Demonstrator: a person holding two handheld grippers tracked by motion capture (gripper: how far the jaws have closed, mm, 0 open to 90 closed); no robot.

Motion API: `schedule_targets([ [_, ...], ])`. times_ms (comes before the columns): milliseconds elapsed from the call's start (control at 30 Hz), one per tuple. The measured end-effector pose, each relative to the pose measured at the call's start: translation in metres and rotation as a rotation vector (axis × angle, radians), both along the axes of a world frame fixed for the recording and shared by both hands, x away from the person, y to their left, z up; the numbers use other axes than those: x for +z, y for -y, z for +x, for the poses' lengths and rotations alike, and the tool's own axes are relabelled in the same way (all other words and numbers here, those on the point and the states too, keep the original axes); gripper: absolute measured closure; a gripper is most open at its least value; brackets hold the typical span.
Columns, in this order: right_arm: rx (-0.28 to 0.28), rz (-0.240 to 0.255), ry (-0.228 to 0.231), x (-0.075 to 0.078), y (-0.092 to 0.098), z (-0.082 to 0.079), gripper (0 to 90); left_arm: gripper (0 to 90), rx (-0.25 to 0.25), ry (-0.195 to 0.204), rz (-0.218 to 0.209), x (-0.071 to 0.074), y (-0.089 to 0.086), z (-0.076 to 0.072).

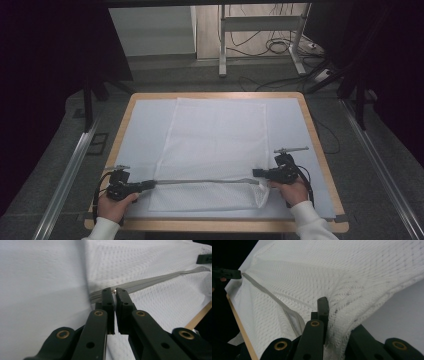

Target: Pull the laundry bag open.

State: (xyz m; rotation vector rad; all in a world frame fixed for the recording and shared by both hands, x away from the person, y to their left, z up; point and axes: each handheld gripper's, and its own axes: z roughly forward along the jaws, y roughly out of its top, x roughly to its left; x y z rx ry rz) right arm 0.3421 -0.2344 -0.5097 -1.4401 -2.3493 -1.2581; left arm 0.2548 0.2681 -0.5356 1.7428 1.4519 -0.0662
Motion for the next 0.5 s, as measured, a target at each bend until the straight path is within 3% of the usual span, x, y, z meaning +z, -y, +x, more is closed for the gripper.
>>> schedule_targets([
  [233,0.001,0.001,0.002,0.0,0.0,-0.0001,88.5,87.0,0.015,-0.001,0.042,-0.0024,-0.0079,-0.0023],
  [500,-0.004,-0.005,0.004,-0.0004,-0.0008,0.0002,88.5,87.0,0.012,0.0,0.047,-0.0022,-0.004,-0.0024],
])
